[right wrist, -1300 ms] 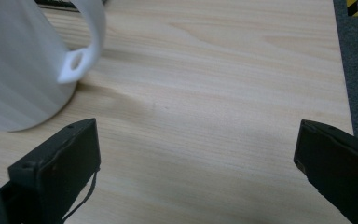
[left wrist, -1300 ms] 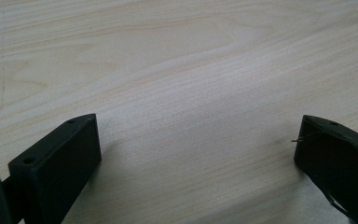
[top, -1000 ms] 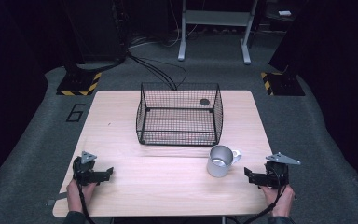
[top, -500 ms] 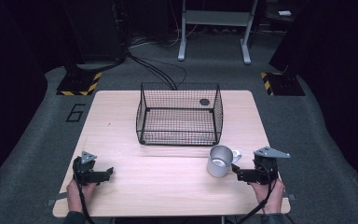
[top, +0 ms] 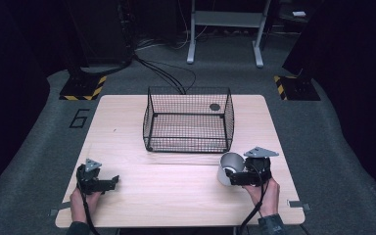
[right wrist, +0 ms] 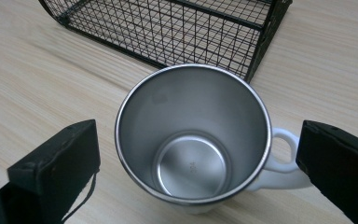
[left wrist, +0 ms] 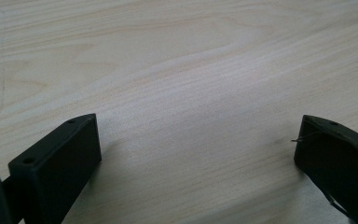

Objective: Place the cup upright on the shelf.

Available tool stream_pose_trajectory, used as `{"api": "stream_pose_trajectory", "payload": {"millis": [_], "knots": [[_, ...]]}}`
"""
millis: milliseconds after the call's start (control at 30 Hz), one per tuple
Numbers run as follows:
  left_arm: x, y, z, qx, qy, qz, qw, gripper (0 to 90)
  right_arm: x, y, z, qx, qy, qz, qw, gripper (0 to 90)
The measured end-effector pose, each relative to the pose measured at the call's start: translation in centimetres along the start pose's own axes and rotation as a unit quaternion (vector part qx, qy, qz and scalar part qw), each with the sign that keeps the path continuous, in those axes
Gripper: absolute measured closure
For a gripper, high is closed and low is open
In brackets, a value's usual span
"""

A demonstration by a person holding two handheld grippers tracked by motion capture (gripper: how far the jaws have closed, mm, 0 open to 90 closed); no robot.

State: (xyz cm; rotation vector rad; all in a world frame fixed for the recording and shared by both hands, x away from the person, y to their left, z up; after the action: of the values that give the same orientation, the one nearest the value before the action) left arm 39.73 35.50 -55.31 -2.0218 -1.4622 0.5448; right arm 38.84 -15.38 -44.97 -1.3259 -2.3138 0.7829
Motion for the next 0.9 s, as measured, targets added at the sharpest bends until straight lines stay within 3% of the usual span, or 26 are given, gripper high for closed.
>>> {"api": "stream_pose_trajectory", "payload": {"millis": [533, 733, 900], "knots": [[0.0, 0.0, 0.0, 0.000, 0.000, 0.000, 1.0000, 0.4, 1.0, 2.3, -0.2, 0.025, -0.008, 0.026, 0.9993, 0.0], [0.0, 0.0, 0.0, 0.000, 0.000, 0.000, 1.0000, 0.4, 1.3, 2.5, -0.2, 0.026, -0.007, 0.047, 0.9985, 4.8], [0.0, 0.0, 0.0, 0.000, 0.000, 0.000, 1.0000, 0.4, 1.3, 2.4, -0.2, 0.023, -0.012, 0.051, 0.9984, 5.0]]}}
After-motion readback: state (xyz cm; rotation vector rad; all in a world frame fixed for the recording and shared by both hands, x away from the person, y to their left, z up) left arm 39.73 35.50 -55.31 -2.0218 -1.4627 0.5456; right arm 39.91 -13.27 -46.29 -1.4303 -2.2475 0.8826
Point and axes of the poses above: each handheld gripper's, and its own axes: y roughly forward along the jaws, z roughly out of its underside, x roughly to its left, the point moved 3 cm from there along y, roughly forward along the jaws, and after that the axes turned 2 degrees about -x, right-handed, at the moved point
